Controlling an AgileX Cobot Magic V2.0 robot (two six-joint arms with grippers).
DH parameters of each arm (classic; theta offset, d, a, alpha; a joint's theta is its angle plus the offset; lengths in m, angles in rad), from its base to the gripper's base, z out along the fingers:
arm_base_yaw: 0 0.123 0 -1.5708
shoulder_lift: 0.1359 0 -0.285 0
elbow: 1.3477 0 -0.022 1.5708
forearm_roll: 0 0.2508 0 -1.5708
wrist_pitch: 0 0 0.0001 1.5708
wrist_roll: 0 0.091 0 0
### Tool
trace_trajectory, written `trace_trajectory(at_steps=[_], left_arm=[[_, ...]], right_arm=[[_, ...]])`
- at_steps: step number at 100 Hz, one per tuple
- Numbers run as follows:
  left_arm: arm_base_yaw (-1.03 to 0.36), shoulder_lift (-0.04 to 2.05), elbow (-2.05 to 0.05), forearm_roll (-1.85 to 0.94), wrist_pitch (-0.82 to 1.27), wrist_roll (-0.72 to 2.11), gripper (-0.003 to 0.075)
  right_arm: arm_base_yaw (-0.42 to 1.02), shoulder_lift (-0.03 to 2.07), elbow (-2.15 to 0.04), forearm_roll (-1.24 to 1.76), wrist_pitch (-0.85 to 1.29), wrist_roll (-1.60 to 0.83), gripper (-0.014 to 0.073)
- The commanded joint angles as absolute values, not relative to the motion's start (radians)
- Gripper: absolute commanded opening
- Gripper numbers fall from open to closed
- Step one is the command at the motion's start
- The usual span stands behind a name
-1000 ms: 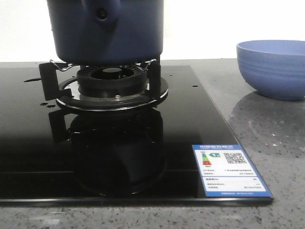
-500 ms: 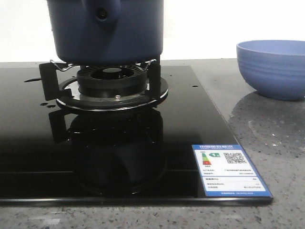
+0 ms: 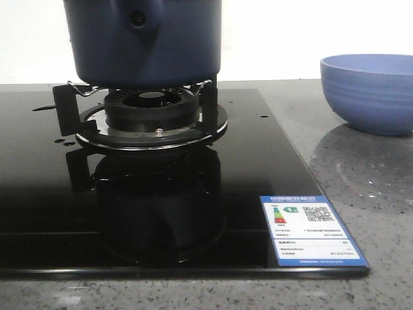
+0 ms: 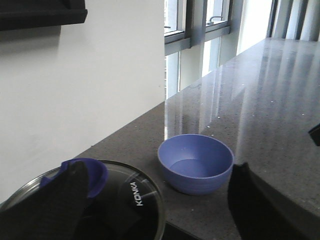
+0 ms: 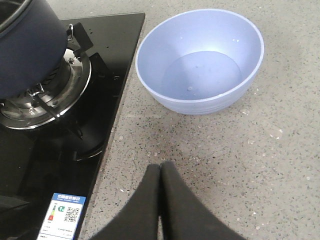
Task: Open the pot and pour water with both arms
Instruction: 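Grasp the purple handle of the glass pot lid with the left gripper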
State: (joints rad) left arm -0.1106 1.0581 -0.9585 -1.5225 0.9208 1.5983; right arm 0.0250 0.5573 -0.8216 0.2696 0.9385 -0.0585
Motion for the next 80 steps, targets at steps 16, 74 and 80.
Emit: trace_trajectory(at_steps=[16, 74, 80], left_arm=[[-0.11, 1.159, -0.99, -1.684, 0.927, 1.779, 0.0494], [-0.169, 1.403, -1.067, -1.78, 0.919, 1.973, 0.0492], [-0.169, 1.421, -1.082, -1.78, 0.924, 1.973, 0.0492]], right_arm=[[0.026, 0.569, -0.844, 0.269, 0.873, -0.07, -0.0064], [0.026, 0.571, -0.826, 0.265, 0.871, -0.07, -0.0064], [0.026, 0.571, -0.826, 0.263, 0.871, -0.07, -0.0064]])
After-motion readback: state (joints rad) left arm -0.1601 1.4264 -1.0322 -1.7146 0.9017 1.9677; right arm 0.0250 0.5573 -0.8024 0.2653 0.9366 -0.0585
